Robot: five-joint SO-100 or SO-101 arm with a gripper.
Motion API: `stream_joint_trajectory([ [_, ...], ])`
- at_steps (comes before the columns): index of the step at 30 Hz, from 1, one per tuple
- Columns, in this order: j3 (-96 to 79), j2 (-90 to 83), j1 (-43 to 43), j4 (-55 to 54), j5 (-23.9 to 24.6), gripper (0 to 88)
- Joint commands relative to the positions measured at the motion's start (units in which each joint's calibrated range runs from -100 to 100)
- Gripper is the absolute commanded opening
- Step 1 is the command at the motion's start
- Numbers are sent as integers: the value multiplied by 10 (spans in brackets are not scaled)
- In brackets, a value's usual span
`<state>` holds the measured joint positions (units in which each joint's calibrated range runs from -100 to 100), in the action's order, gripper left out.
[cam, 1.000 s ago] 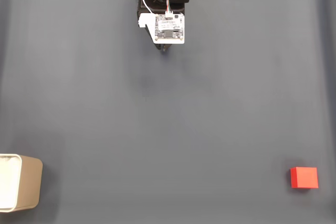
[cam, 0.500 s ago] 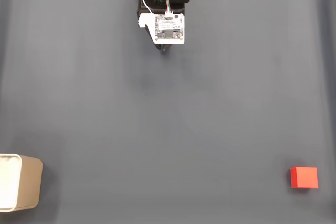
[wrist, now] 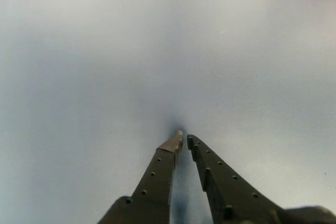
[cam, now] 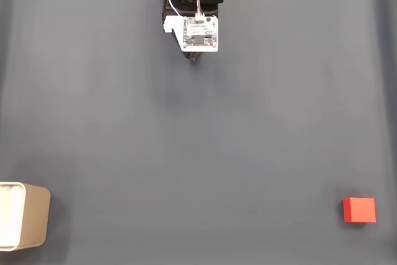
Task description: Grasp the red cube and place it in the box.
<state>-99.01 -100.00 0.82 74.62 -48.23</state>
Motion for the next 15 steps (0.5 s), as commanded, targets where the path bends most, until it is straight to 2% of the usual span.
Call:
stream_joint_trajectory([
  [1,-8,1,5,10,3,0],
  [6,-8,1,5,7,0,0],
  [15,-8,1,2,-61,2,0],
])
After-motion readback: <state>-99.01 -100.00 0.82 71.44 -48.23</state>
